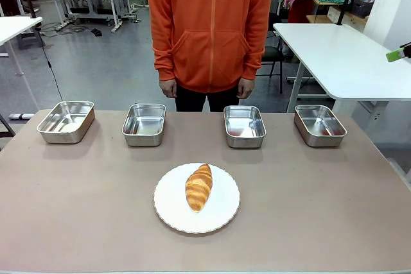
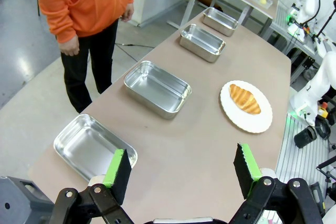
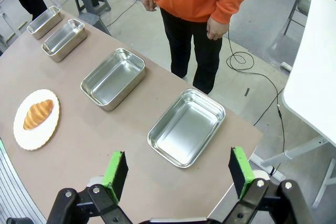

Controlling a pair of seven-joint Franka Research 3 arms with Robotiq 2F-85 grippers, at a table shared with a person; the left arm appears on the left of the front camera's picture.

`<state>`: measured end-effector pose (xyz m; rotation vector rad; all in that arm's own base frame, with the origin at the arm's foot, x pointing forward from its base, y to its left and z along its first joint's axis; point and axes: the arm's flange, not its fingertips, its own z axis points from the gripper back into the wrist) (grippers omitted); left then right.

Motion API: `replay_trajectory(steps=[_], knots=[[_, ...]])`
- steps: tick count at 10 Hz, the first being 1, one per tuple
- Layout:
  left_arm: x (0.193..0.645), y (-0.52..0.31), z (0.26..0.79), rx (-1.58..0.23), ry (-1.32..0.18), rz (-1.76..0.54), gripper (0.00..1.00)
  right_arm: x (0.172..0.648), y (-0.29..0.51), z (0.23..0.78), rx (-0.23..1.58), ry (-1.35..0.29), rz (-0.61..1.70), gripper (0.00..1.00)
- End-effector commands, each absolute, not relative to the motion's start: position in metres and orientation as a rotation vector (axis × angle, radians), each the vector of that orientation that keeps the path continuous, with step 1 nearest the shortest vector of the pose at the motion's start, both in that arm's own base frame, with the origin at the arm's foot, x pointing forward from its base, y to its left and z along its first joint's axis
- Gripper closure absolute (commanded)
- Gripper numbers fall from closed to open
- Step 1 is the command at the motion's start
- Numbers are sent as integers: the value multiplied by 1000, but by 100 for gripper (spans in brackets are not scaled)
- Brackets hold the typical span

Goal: Place the bread in the container.
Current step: Place the Butter Roll into the Airtight Container indicated by the human.

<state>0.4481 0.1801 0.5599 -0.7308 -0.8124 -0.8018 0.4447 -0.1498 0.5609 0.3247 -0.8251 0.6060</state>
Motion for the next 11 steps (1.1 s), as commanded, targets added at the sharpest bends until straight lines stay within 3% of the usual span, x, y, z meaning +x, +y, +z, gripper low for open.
replay_trajectory(steps=[1, 11], knots=[[446, 181, 561, -733, -818, -816, 0, 446, -149, 559, 340, -844, 606, 0], [446, 181, 561, -733, -818, -816, 0, 446, -149, 559, 340, -844, 606, 0]])
